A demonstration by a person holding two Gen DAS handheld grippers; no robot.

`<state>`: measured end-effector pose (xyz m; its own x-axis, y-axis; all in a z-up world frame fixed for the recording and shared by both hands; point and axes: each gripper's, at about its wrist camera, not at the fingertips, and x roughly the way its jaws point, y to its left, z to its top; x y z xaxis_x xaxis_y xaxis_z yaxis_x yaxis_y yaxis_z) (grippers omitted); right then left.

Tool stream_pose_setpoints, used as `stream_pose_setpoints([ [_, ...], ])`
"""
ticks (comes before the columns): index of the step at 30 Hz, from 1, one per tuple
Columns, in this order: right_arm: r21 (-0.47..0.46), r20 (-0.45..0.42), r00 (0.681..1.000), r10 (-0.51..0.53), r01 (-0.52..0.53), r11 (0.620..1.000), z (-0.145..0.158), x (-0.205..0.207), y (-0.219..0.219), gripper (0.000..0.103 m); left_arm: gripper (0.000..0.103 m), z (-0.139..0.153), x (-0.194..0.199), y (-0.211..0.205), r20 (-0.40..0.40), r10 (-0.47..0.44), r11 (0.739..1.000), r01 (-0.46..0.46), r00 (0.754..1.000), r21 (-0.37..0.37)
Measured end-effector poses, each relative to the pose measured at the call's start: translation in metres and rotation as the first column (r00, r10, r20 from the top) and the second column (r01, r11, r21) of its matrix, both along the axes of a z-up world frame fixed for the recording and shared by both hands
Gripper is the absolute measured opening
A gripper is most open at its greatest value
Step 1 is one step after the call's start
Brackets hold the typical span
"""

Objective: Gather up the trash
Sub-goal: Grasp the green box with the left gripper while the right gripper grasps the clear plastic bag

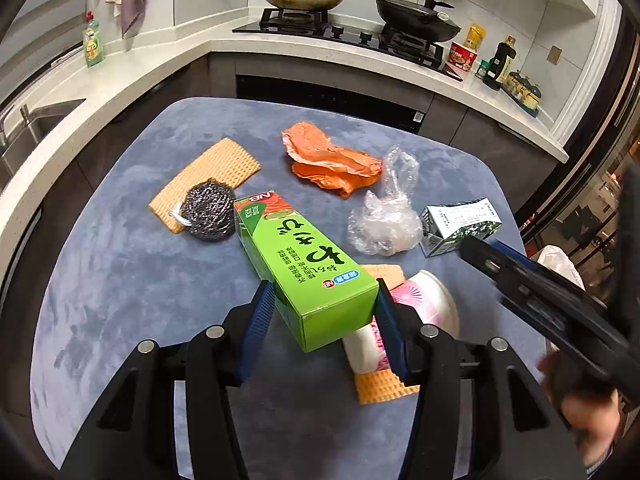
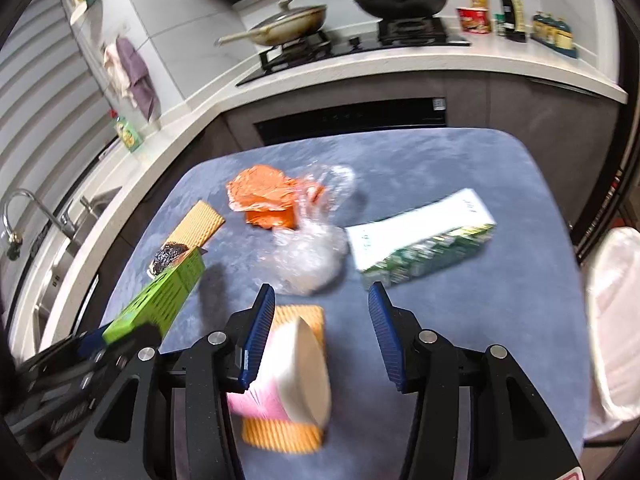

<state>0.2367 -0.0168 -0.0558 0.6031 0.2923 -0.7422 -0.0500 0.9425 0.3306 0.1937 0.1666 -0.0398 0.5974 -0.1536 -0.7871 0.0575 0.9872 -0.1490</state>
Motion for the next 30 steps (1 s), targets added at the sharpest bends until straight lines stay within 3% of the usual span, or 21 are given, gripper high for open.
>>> stream_pose_setpoints([
  [7, -0.029, -0.044, 0.998, 0.045, -0.046, 0.998, -0.025, 0.038, 0.031, 0.044, 0.047, -0.004, 0.0, 0.01, -0.002, -0.014, 1.0, 0.014, 1.0, -0.024],
  [12, -0.048, -0.078, 0.995, 0.065, -0.069, 0.996, -0.039, 0.053, 0.042, 0.025, 0.046, -0.007, 0.002, 0.014, -0.009, -0.018, 0.999, 0.018, 1.0, -0.042],
  [14, -0.063, -0.086, 0.994, 0.069, -0.074, 0.995, -0.043, 0.056, 0.044, 0.012, 0.046, -0.005, 0.002, 0.013, -0.006, -0.021, 0.999, 0.02, 1.0, -0.044],
  [17, -0.074, -0.088, 0.994, 0.062, -0.069, 0.995, -0.044, 0.058, 0.043, 0.004, 0.045, 0.0, 0.002, 0.013, 0.003, -0.021, 0.999, 0.021, 1.0, -0.048],
  [23, -0.072, -0.002, 0.999, 0.039, -0.039, 0.997, -0.005, 0.049, 0.026, 0.002, 0.042, 0.027, -0.004, 0.006, 0.059, -0.034, 0.999, 0.036, 0.998, -0.041],
  [30, -0.08, 0.168, 0.986, 0.013, 0.001, 0.997, 0.085, 0.022, -0.01, 0.002, 0.041, 0.077, -0.017, -0.019, 0.162, -0.079, 0.996, 0.086, 0.984, -0.034],
])
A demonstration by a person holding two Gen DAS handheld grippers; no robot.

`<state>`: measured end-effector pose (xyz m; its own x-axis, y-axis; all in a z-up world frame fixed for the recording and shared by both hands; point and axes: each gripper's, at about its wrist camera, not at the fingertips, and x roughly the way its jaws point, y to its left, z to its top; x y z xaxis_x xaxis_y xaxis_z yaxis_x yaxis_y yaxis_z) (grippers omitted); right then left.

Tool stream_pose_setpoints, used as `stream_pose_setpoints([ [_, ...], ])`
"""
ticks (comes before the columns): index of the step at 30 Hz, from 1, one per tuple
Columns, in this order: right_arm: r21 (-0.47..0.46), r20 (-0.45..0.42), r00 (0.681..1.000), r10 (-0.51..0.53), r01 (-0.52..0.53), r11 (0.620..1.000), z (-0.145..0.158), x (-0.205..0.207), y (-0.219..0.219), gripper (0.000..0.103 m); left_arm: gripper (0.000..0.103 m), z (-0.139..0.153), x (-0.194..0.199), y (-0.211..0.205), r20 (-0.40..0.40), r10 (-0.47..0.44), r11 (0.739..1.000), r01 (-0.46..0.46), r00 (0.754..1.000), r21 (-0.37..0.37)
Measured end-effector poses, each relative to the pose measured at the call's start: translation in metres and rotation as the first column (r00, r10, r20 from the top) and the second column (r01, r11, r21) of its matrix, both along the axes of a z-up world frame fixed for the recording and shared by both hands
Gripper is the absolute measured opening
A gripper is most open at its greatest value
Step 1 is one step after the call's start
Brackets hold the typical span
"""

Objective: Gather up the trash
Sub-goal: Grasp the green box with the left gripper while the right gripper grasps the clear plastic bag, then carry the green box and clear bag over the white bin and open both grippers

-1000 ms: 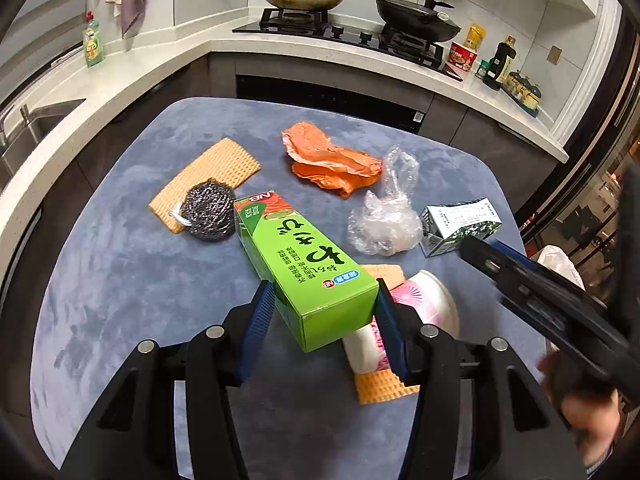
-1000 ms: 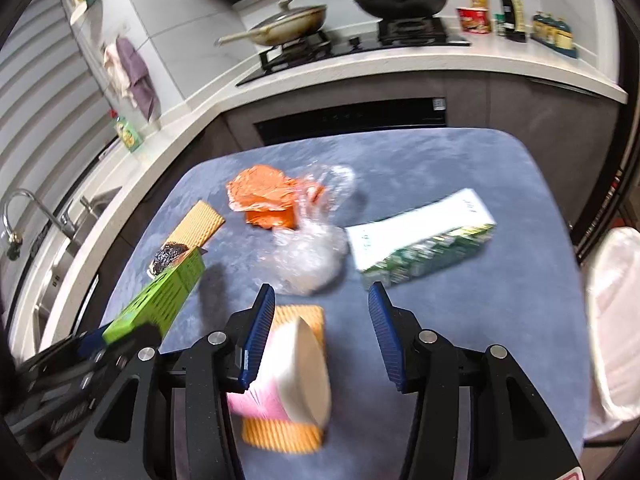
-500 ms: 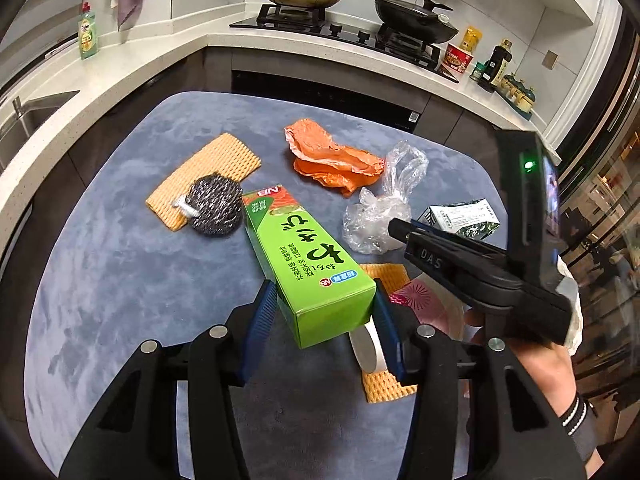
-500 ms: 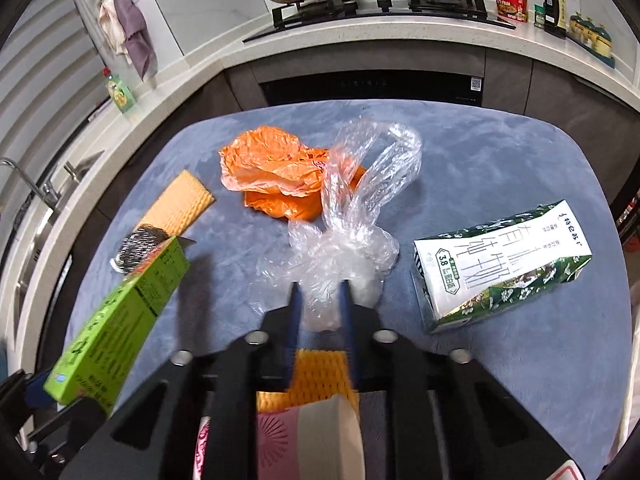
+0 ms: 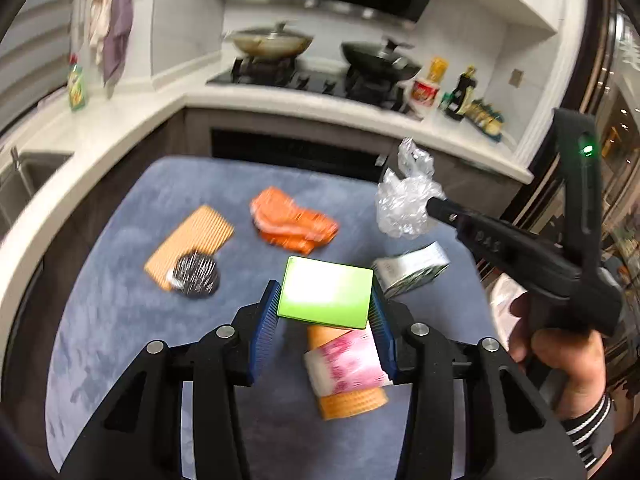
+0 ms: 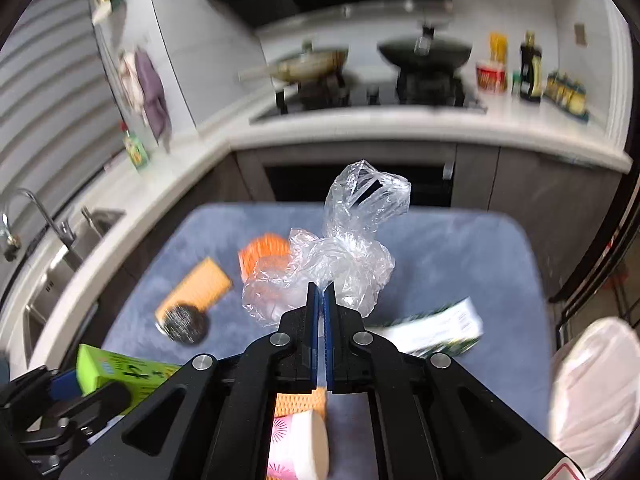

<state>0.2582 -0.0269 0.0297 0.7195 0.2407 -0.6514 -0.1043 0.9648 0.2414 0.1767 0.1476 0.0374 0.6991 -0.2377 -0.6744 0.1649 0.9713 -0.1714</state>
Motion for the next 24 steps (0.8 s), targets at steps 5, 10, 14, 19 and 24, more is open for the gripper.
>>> stream_pose_setpoints([
  [5, 0.003, 0.108, 0.994, -0.033, 0.033, 0.999, 0.058, -0.028, -0.033, 0.002, 0.041, 0.044, -0.016, -0.03, 0.098, -0.056, 0.998, 0.055, 0.994, 0.006],
  [10, 0.001, 0.193, 0.978, -0.081, 0.082, 0.997, 0.101, -0.063, -0.071, 0.002, 0.041, 0.071, -0.035, -0.063, 0.152, -0.126, 0.992, 0.127, 0.98, 0.002],
  [14, 0.001, 0.231, 0.965, -0.125, 0.128, 0.992, 0.119, -0.089, -0.1, 0.002, 0.041, 0.085, -0.048, -0.098, 0.182, -0.195, 0.981, 0.196, 0.964, 0.01],
  [19, -0.004, 0.257, 0.947, -0.194, 0.202, 0.979, 0.13, -0.122, -0.145, 0.002, 0.04, 0.097, -0.062, -0.147, 0.207, -0.285, 0.958, 0.286, 0.936, 0.027],
  [24, 0.007, 0.236, 0.93, -0.281, 0.288, 0.958, 0.12, -0.15, -0.193, 0.002, 0.04, 0.098, -0.072, -0.192, 0.21, -0.359, 0.932, 0.359, 0.909, 0.037],
])
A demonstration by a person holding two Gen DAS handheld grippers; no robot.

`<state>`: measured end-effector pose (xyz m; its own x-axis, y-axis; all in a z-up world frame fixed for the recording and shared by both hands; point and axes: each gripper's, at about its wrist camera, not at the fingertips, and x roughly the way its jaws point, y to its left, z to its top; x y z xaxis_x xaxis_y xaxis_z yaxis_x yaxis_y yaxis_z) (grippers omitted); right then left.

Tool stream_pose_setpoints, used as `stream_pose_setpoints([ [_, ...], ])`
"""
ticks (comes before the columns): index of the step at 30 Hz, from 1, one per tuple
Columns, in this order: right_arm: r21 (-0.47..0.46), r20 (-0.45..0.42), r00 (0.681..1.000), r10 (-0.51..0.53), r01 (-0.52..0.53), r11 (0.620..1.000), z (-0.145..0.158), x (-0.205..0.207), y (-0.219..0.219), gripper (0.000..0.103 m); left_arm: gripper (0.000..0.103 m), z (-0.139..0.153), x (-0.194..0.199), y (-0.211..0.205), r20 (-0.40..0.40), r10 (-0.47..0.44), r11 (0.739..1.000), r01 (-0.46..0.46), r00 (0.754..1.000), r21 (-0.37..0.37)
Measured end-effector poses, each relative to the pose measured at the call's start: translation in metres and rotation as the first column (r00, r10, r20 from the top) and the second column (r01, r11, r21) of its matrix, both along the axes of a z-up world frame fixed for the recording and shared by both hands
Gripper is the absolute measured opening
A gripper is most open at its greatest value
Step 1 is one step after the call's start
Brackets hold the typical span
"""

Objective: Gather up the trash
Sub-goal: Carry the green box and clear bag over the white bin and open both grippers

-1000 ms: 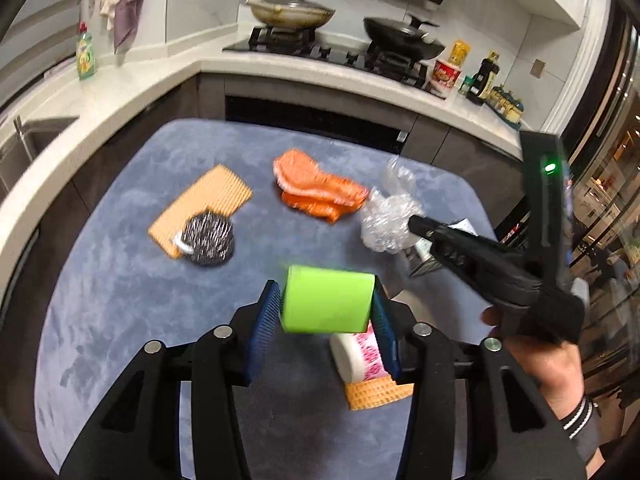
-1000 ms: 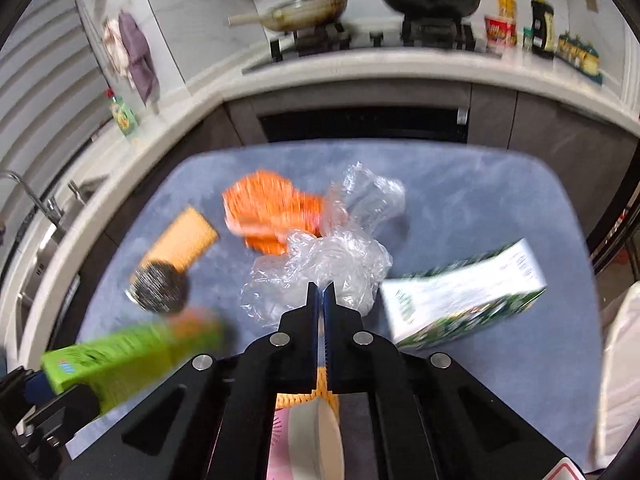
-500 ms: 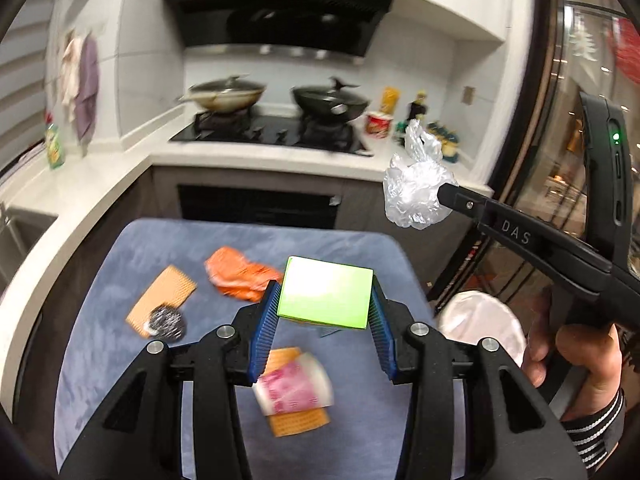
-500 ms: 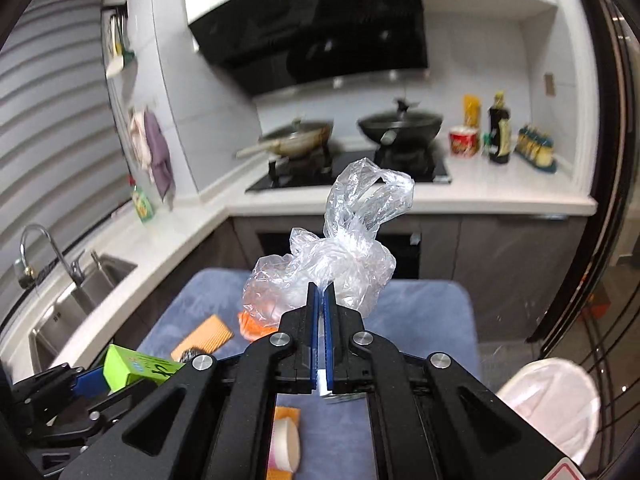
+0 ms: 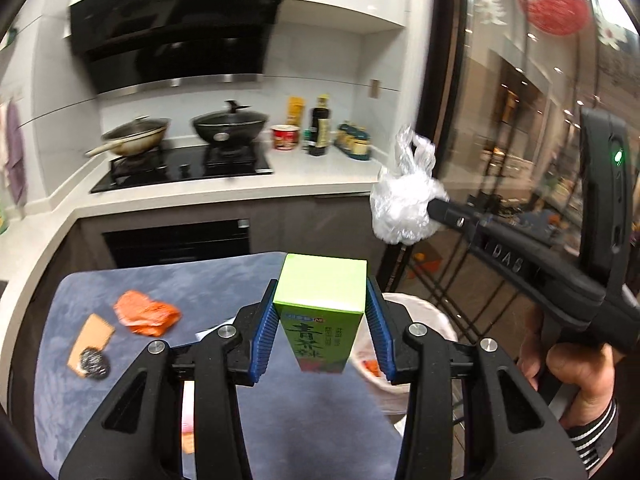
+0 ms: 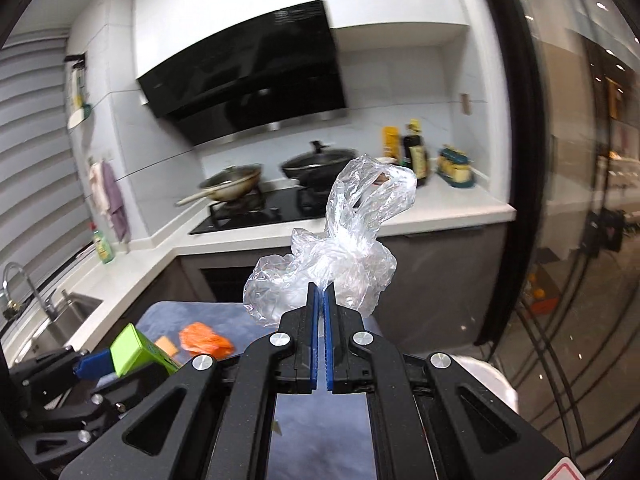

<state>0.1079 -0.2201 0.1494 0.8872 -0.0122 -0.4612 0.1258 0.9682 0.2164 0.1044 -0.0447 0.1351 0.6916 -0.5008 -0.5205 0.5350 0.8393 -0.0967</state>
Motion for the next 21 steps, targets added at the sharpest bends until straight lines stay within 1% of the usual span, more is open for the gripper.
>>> stream_pose_setpoints([
  [3, 0.015, -0.024, 0.999, -0.044, 0.045, 0.999, -0.013, -0.015, -0.027, 0.002, 0.04, -0.003, -0.007, -0.029, -0.012, -0.055, 0.999, 0.055, 0.998, 0.0],
  [7, 0.037, -0.074, 0.991, -0.114, 0.117, 0.992, -0.04, -0.034, -0.067, 0.002, 0.04, -0.011, -0.011, -0.062, -0.025, -0.109, 0.994, 0.109, 0.994, 0.006],
  [9, 0.057, -0.103, 0.984, -0.146, 0.152, 0.987, -0.056, -0.042, -0.087, 0.002, 0.04, -0.018, -0.01, -0.08, -0.044, -0.138, 0.99, 0.138, 0.989, 0.003],
  [17, 0.108, -0.198, 0.957, -0.214, 0.238, 0.965, -0.115, -0.052, -0.135, 0.002, 0.04, -0.051, -0.002, -0.139, -0.083, -0.189, 0.98, 0.193, 0.979, 0.039],
  [21, 0.139, -0.246, 0.941, -0.231, 0.271, 0.953, -0.145, -0.05, -0.153, 0.002, 0.04, -0.067, 0.005, -0.158, -0.094, -0.198, 0.977, 0.204, 0.976, 0.059],
])
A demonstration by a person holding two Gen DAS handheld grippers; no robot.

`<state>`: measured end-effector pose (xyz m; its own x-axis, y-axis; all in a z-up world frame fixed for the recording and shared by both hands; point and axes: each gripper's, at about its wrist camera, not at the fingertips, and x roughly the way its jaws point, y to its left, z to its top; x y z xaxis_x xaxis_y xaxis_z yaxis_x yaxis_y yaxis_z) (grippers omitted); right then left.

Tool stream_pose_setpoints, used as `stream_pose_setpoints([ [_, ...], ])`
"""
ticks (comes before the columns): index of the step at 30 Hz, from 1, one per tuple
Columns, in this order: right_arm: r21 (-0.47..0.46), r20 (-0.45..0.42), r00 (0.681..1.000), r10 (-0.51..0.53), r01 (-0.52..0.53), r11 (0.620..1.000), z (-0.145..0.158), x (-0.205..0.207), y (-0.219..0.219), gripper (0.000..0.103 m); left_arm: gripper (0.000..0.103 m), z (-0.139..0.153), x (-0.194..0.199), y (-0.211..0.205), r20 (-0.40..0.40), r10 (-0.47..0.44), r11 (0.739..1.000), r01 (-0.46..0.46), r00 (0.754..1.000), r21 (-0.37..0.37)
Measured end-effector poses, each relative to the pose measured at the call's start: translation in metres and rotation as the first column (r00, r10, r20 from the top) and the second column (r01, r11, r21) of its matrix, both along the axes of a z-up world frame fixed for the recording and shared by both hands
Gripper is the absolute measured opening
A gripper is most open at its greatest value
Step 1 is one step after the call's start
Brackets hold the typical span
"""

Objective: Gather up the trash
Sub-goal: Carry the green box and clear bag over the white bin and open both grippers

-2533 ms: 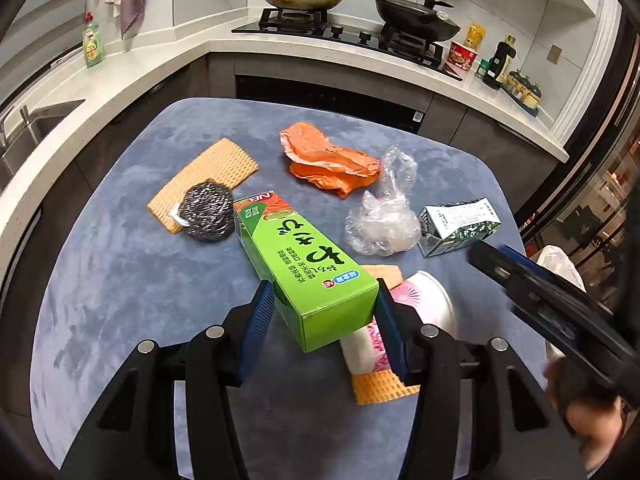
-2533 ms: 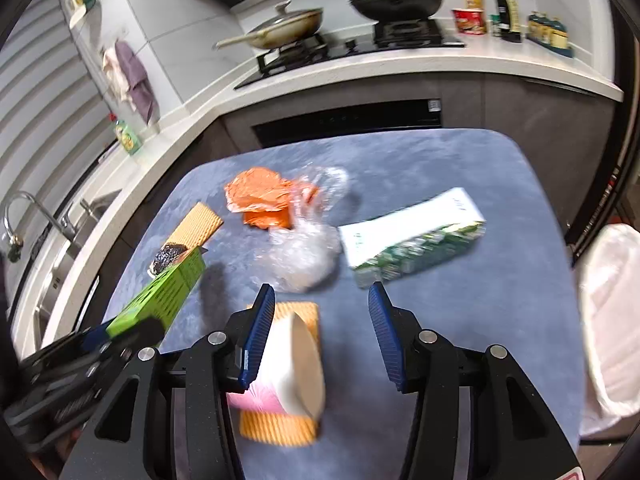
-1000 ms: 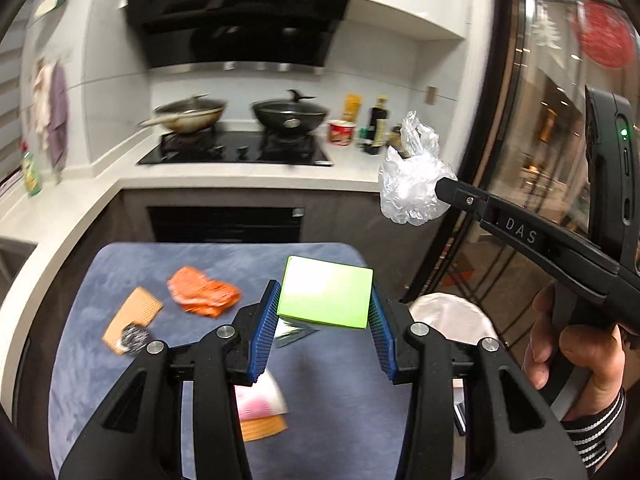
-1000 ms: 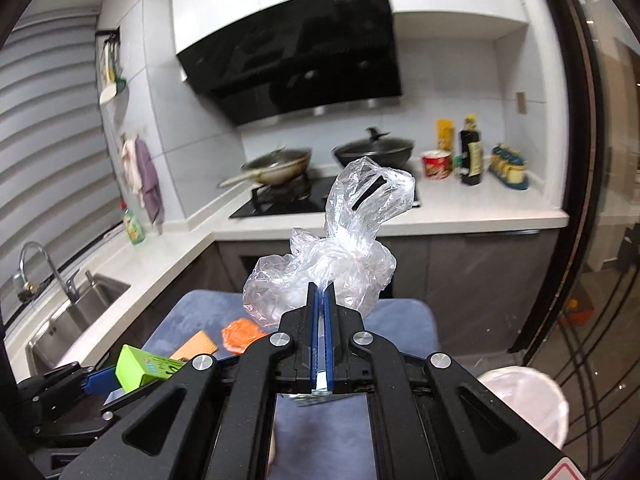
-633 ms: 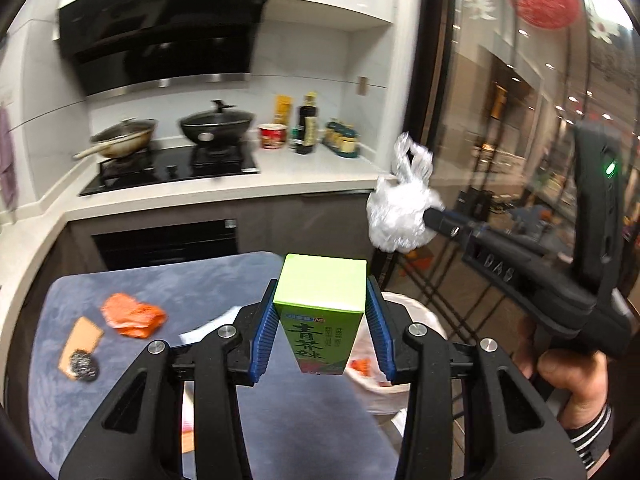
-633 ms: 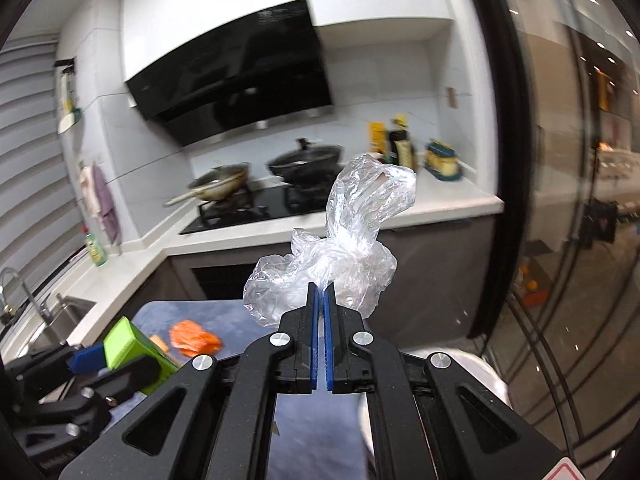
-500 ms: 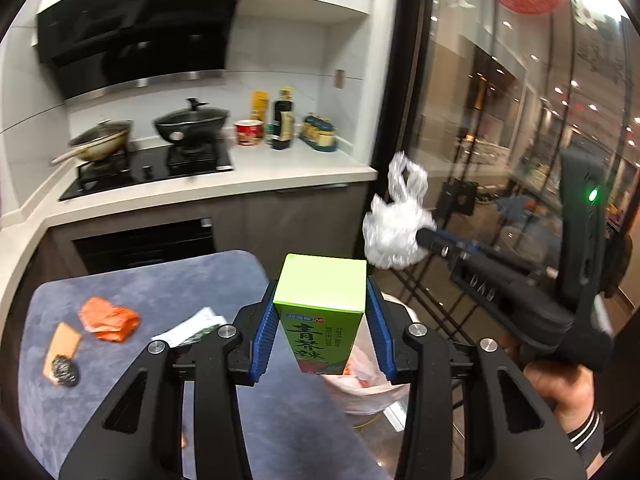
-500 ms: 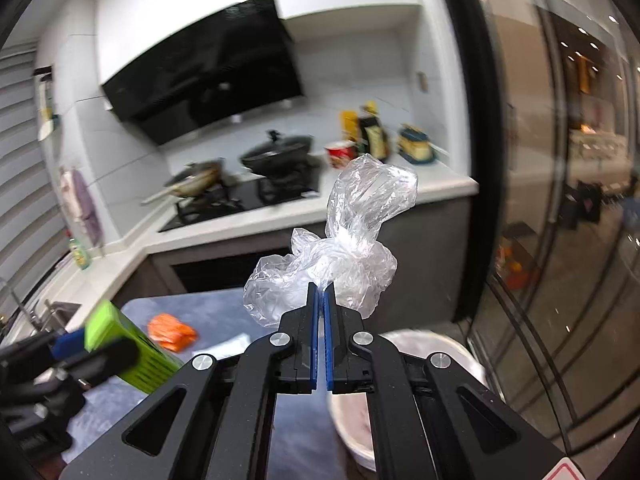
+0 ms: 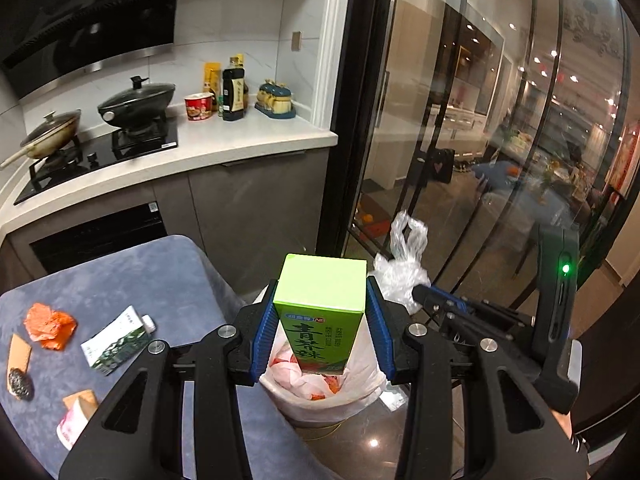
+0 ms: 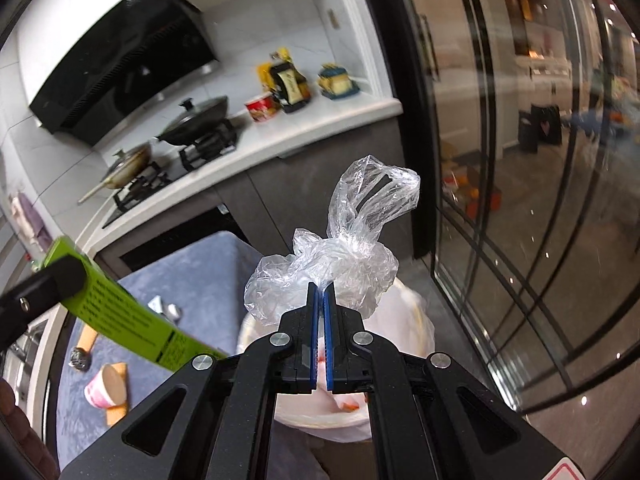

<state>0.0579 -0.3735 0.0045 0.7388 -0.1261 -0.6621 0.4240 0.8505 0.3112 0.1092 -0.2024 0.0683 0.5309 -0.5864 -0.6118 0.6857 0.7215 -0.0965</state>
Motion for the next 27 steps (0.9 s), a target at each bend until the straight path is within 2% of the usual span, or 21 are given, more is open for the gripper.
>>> stream_pose_setpoints([
  [12, 0.065, -0.093, 0.996, 0.005, 0.001, 0.998, -0.054, 0.014, -0.01, 0.003, 0.04, -0.046, 0.026, -0.04, -0.064, -0.011, 0.999, 0.013, 0.998, 0.044],
  [15, 0.073, -0.11, 0.994, 0.006, 0.002, 0.997, -0.063, 0.017, -0.008, 0.008, 0.041, -0.056, 0.03, -0.045, -0.068, -0.003, 0.998, 0.007, 0.998, 0.062],
  [20, 0.079, -0.122, 0.992, 0.014, -0.005, 0.997, -0.07, 0.023, -0.006, 0.008, 0.041, -0.065, 0.038, -0.045, -0.081, 0.013, 0.998, -0.007, 0.997, 0.067],
  [24, 0.075, -0.111, 0.994, 0.008, 0.0, 0.997, -0.064, 0.024, -0.005, 0.011, 0.049, -0.064, 0.046, -0.044, -0.086, 0.029, 0.998, -0.024, 0.996, 0.062],
  [27, 0.061, -0.098, 0.995, 0.0, 0.006, 0.998, -0.058, 0.024, -0.005, 0.021, 0.058, -0.06, 0.047, -0.04, -0.074, 0.042, 0.998, -0.038, 0.996, 0.055],
])
